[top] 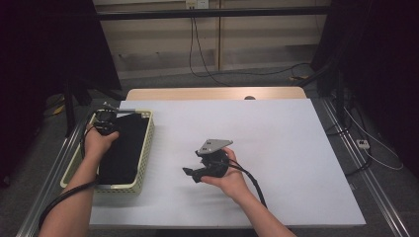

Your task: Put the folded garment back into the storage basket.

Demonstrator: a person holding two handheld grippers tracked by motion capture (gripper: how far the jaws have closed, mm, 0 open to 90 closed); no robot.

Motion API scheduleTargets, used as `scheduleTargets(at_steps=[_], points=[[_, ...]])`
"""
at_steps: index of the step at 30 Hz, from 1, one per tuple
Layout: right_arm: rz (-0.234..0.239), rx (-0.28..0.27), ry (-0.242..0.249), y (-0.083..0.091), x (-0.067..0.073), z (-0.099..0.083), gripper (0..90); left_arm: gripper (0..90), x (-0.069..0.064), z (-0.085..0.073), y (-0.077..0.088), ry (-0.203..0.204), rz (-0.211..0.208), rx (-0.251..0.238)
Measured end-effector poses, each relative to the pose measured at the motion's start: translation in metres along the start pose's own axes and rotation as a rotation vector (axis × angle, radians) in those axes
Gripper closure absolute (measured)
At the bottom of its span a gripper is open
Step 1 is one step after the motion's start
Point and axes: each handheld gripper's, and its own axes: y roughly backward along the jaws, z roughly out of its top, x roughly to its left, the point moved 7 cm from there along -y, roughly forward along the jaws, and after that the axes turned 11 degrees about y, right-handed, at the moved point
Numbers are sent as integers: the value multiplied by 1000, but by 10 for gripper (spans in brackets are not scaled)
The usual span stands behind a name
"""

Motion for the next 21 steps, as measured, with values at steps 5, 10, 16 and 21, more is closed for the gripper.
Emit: scheduleTargets(at_steps=[5, 10, 16, 21], points=[[-3, -2, -2, 1, 0, -1, 269, 900, -6, -1, -9, -14, 12, -9], [-3, -7, -8, 0, 0, 0, 270, 900, -13, -1, -10, -47, -13, -12], [0, -9, -5, 0, 2, 0, 270, 900, -13, -2, -7, -19, -61, -32], [-9, -12, -5, 4, 0, 1, 272, 888, 3, -5, 12, 16, -16, -44]])
